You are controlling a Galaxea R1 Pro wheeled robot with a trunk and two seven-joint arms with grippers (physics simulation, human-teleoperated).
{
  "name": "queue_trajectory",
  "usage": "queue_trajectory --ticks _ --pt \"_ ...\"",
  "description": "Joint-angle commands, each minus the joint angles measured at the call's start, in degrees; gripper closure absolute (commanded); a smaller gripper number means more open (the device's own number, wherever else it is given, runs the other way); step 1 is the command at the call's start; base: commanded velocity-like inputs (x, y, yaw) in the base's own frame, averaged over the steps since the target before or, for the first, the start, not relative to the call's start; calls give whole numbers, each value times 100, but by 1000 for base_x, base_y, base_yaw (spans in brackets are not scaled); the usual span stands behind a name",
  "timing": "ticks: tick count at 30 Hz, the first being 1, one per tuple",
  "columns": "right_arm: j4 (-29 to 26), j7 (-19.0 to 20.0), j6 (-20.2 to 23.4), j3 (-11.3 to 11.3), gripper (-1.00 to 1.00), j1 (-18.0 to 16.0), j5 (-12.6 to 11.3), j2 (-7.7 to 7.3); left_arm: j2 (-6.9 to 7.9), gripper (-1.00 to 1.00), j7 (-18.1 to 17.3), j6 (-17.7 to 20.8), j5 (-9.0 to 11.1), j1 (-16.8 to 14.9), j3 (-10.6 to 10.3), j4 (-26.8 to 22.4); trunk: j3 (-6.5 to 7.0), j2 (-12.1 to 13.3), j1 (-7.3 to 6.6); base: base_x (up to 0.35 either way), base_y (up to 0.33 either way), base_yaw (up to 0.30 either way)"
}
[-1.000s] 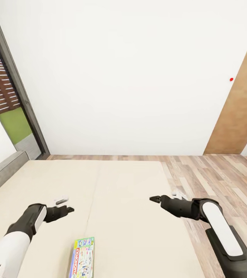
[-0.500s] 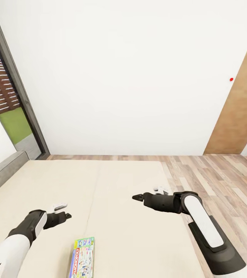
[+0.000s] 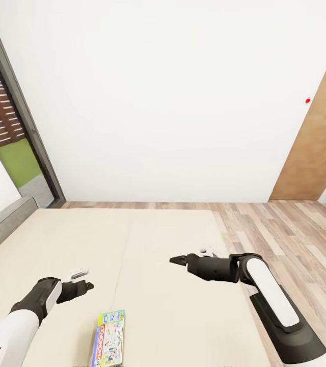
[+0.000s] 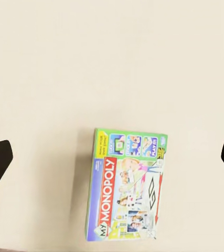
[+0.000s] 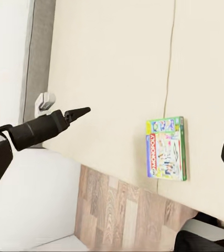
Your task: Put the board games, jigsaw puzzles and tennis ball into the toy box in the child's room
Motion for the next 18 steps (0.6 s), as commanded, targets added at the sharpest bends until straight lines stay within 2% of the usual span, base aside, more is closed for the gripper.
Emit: queue_trajectory --ticks 1,5,13,18 --pt "-6 -50 1 7 -100 -5 -92 -13 -2 -100 -38 34 -22 -5 38 -8 -22 -13 3 0 0 0" --pt "-4 -22 1 10 -100 -7 -209 -9 2 -100 -126 33 -12 -3 39 -8 -60 -13 3 0 0 0" --pt "4 -15 1 11 -100 0 -240 -4 74 -100 -656 112 -25 -7 40 -8 -136 -13 3 0 0 0" --pt "19 -15 1 5 -100 1 -240 3 97 -100 -791 126 -14 -7 40 -8 -183 -13 3 0 0 0"
